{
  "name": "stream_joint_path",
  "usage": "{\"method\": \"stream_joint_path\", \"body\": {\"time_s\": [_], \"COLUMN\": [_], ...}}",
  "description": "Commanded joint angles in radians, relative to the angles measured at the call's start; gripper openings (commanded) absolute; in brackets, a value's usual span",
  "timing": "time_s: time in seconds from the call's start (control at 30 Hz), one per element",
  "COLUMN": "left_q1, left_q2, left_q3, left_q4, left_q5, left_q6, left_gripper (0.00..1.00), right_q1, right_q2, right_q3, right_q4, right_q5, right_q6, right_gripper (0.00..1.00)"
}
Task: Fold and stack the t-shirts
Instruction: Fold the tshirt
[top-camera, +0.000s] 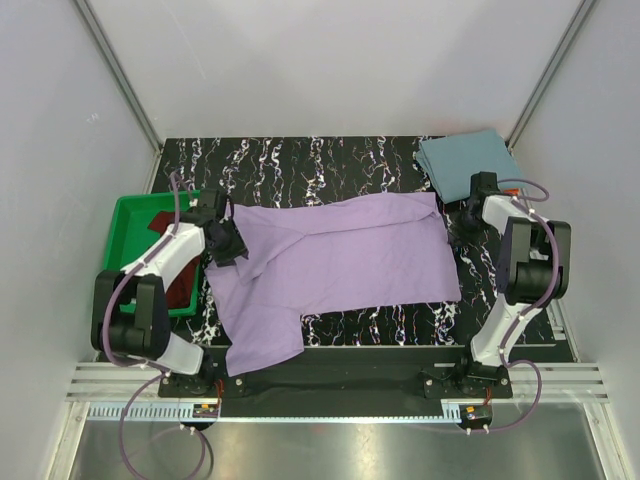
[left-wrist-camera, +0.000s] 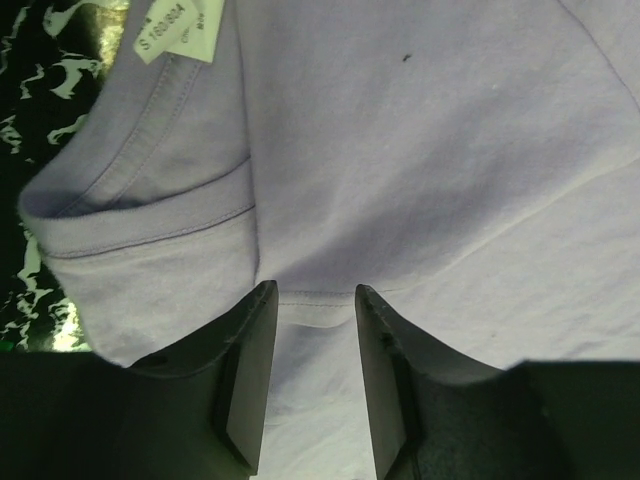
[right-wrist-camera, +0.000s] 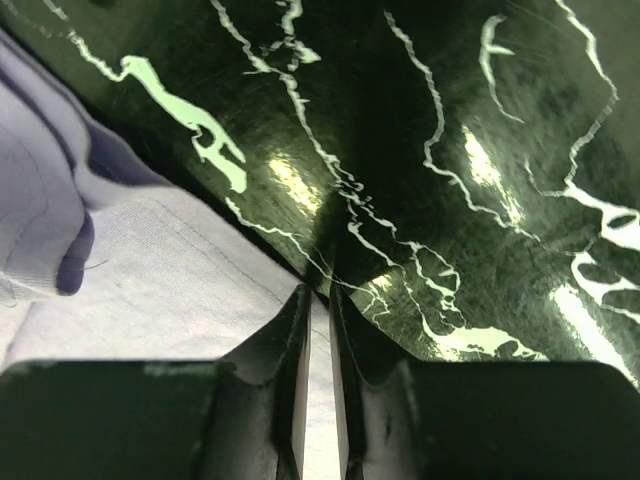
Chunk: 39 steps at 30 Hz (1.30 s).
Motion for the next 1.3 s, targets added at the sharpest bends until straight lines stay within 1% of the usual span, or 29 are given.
{"method": "stream_joint_path", "body": {"time_s": [0.0,0.03,0.13,0.23,0.33,0.37,0.4,0.43,0.47,0.53,0.57,0.6,0.67,0.73,0.77,0.83,0.93,1.0,1.07,1.13,1.17,1.23,1.27], "left_q1": [0.002,0.002,-0.007,-0.018,-0.016,-0.016,-0.015,-0.001,0.013,0.053,0.057,0.057,0.056,0.036,0.022,-0.016,-0.076,-0.120,-0.139,-0.145,-0.144,-0.145,-0.144], "left_q2": [-0.093,-0.107,-0.165,-0.213,-0.211,-0.199,-0.172,-0.156,-0.144,-0.138,-0.139,-0.142,-0.135,-0.107,-0.098,-0.079,-0.078,-0.076,-0.079,-0.085,-0.089,-0.090,-0.089], "left_q3": [0.007,0.017,0.014,-0.002,0.018,0.041,0.097,0.127,0.150,0.197,0.210,0.222,0.248,0.274,0.279,0.270,0.215,0.178,0.147,0.127,0.120,0.110,0.104], "left_q4": [0.008,0.001,-0.012,0.007,0.011,-0.023,-0.044,-0.067,-0.105,-0.113,-0.104,-0.098,-0.064,-0.065,-0.076,-0.068,-0.050,-0.044,-0.044,-0.035,-0.033,-0.033,-0.033], "left_q5": [-0.075,-0.096,-0.096,-0.043,0.028,0.020,0.008,-0.024,-0.029,-0.021,-0.023,-0.023,0.029,0.048,0.036,0.022,0.020,0.008,-0.016,-0.020,-0.026,-0.064,-0.079], "left_q6": [-0.006,-0.001,0.017,0.031,0.051,0.059,0.075,0.079,0.082,0.085,0.086,0.091,0.096,0.096,0.096,0.094,0.083,0.074,0.065,0.051,0.050,0.042,0.037], "left_gripper": [0.43,0.43,0.45,0.46,0.47,0.47,0.47,0.47,0.47,0.47,0.48,0.48,0.50,0.50,0.50,0.50,0.50,0.50,0.50,0.49,0.49,0.50,0.50], "right_q1": [-0.020,-0.026,-0.043,-0.055,-0.060,-0.060,-0.058,-0.058,-0.052,-0.034,0.003,0.024,0.092,0.109,0.112,0.113,0.113,0.112,0.106,0.098,0.098,0.098,0.098], "right_q2": [-0.028,-0.031,-0.060,-0.104,-0.173,-0.193,-0.225,-0.238,-0.250,-0.281,-0.282,-0.275,-0.247,-0.189,-0.174,-0.135,-0.117,-0.121,-0.131,-0.166,-0.184,-0.253,-0.316], "right_q3": [-0.055,-0.078,-0.120,-0.166,-0.192,-0.195,-0.195,-0.191,-0.189,-0.183,-0.175,-0.166,-0.134,-0.117,-0.120,-0.138,-0.152,-0.161,-0.177,-0.207,-0.220,-0.266,-0.307], "right_q4": [-0.016,-0.018,-0.039,-0.054,-0.074,-0.056,-0.042,-0.025,0.002,0.036,0.057,0.059,0.058,0.048,0.048,0.053,0.016,-0.008,-0.057,-0.099,-0.114,-0.160,-0.186], "right_q5": [0.069,0.078,0.127,0.178,0.215,0.176,0.143,0.108,0.036,-0.016,-0.085,-0.101,-0.122,-0.144,-0.153,-0.155,-0.078,0.014,0.093,0.138,0.188,0.268,0.296], "right_q6": [0.100,0.113,0.170,0.211,0.236,0.211,0.187,0.165,0.136,0.110,0.092,0.084,0.076,0.097,0.114,0.146,0.171,0.182,0.209,0.252,0.272,0.335,0.366], "right_gripper": [0.19,0.19,0.18,0.18,0.17,0.17,0.17,0.17,0.18,0.18,0.17,0.17,0.16,0.13,0.10,0.08,0.08,0.08,0.08,0.08,0.07,0.06,0.06]}}
